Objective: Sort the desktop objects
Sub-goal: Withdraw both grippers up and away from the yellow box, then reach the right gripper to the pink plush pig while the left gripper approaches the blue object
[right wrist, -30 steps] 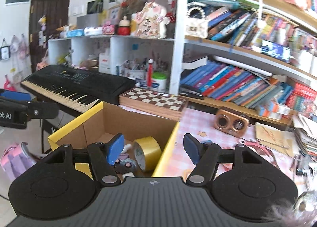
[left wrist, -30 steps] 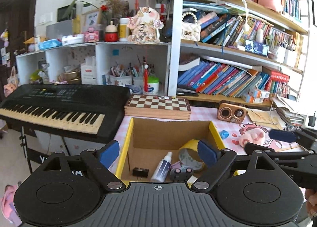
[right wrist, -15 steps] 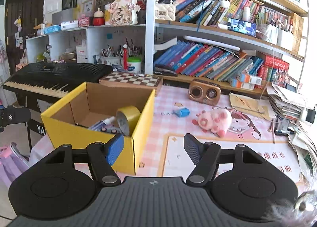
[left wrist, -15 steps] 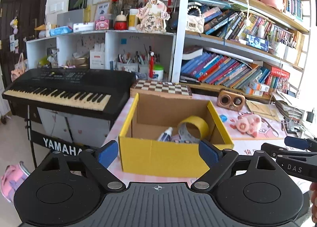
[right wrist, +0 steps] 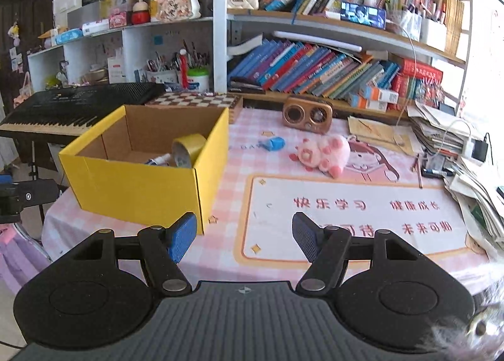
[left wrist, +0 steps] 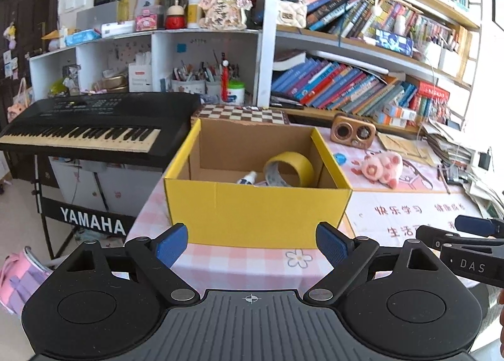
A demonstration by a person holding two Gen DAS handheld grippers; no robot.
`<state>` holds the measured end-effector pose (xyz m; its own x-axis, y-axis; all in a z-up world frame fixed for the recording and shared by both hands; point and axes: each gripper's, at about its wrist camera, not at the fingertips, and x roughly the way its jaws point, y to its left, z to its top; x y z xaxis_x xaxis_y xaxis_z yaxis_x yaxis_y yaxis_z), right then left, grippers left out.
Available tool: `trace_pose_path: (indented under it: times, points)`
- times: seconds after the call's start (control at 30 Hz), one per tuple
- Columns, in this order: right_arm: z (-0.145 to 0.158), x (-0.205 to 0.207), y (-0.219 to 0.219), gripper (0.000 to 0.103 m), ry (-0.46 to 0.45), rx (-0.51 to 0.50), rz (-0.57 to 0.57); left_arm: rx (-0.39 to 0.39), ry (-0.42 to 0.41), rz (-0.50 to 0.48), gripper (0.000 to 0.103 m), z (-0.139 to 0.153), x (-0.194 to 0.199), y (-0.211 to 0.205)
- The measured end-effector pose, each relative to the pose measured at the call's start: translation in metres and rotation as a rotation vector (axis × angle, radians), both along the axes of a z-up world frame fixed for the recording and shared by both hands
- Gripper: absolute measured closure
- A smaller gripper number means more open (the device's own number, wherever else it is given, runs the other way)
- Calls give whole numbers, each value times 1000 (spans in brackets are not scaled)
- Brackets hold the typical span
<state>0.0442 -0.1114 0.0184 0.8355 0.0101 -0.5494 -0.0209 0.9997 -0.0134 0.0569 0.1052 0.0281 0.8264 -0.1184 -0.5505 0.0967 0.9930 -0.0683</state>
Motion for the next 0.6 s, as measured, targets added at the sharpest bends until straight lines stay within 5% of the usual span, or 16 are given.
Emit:
trace_pose_path:
  times: [0.6]
  points:
    - [-8, 12, -41, 36, 49, 13, -65, 2, 46, -110, 12, -11, 17, -53]
